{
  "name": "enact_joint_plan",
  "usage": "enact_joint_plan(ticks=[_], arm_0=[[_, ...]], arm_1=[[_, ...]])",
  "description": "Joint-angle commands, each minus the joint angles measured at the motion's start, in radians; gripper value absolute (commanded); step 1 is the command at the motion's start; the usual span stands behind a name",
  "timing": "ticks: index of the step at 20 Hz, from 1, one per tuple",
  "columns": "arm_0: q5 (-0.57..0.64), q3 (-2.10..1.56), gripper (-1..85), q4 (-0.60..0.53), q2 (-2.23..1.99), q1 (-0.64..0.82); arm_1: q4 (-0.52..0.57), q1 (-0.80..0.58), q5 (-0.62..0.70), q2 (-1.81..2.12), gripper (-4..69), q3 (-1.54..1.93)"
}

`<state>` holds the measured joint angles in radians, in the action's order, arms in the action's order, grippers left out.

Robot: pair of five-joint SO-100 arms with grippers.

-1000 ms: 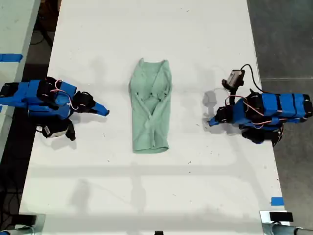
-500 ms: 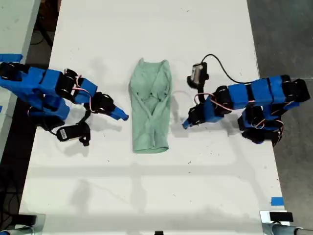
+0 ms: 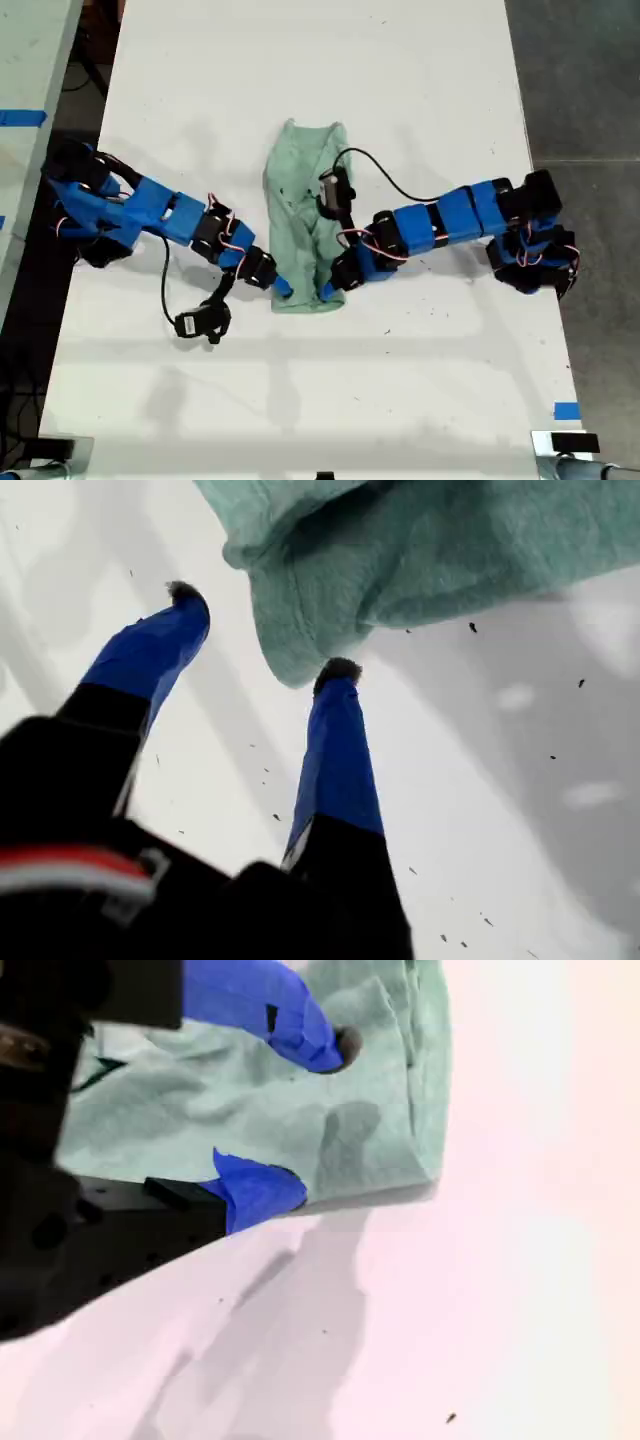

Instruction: Fold t shirt

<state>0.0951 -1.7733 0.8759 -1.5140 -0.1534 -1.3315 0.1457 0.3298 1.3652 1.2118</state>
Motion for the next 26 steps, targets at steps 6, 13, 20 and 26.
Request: enact_joint_plan(ticks=[6, 13, 20, 26], arm_0=[[-0.014, 0.29, 0.0, 0.023, 0.256, -0.037], [-0.005, 0.298, 0.0, 0.034, 0.261, -0.038], [0.005, 0.308, 0.0, 0.049, 0.258, -0.051], [-0.009, 0.469, 0.0, 0.19, 0.267, -0.192]], arm_1=[[0.005, 0.031, -0.017, -0.006, 24.5, -0.069], [0.041, 0.014, -0.009, -0.123, 24.8, -0.089], [0.041, 0.051, -0.058, -0.238, 0.8, -0.087], [-0.087, 0.187, -0.115, -0.225, 0.8, -0.27]])
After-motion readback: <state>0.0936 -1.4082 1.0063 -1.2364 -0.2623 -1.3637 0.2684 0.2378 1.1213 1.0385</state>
